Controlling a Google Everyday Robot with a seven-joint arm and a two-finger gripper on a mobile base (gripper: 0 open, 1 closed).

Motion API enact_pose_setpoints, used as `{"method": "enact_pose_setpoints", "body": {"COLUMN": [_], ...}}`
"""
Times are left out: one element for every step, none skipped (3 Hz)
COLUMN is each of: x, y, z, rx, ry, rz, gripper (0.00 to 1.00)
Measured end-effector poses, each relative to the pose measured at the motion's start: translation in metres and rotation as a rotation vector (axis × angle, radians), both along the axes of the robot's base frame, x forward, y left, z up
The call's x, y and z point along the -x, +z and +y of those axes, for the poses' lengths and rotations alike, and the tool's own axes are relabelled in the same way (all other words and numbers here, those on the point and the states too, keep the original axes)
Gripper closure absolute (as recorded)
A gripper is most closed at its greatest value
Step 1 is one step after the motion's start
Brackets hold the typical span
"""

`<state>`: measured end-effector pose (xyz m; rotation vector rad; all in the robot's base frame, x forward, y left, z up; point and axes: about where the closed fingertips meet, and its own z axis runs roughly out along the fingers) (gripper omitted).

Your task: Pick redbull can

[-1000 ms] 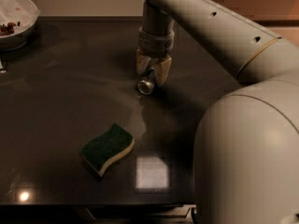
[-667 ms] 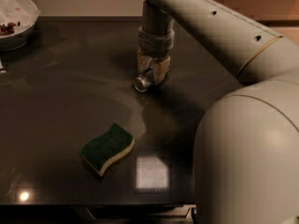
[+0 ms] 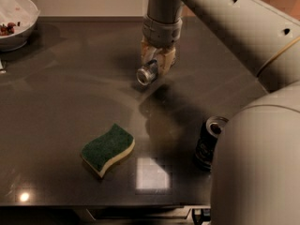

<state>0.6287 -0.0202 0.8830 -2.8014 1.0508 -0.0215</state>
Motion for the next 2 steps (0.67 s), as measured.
{"method": "enact_pose_setpoints", "body": {"x": [0.010, 0.014], "y": [0.030, 0.055], "z": [0.004, 0.009], "rx": [-0.025, -0.057], "ry": [0.014, 0.024], "rz": [-0.031, -0.053], "gripper": [1.00, 1.00]}}
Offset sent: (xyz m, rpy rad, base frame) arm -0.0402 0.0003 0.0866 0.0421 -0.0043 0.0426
